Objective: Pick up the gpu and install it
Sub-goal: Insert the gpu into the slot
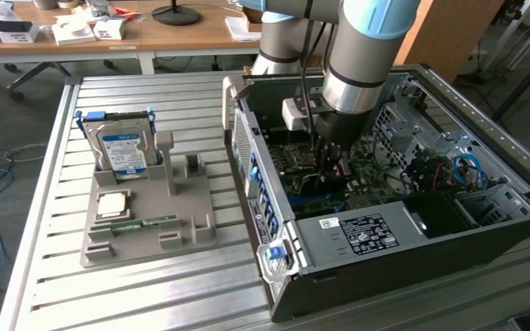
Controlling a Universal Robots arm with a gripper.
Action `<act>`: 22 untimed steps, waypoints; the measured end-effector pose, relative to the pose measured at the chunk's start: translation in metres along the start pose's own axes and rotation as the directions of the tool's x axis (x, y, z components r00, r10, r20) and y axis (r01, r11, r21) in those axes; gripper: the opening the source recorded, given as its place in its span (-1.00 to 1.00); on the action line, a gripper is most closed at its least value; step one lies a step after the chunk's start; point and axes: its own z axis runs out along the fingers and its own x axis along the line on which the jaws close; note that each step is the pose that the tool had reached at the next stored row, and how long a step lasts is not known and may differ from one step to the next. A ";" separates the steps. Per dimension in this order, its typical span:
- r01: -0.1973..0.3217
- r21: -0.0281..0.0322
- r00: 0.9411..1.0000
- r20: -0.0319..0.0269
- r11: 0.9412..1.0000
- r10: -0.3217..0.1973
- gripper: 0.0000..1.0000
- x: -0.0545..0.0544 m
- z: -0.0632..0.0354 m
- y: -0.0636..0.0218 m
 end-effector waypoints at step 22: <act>0.006 0.000 1.000 0.000 1.000 -0.006 -0.47 0.000 0.0011 0.0000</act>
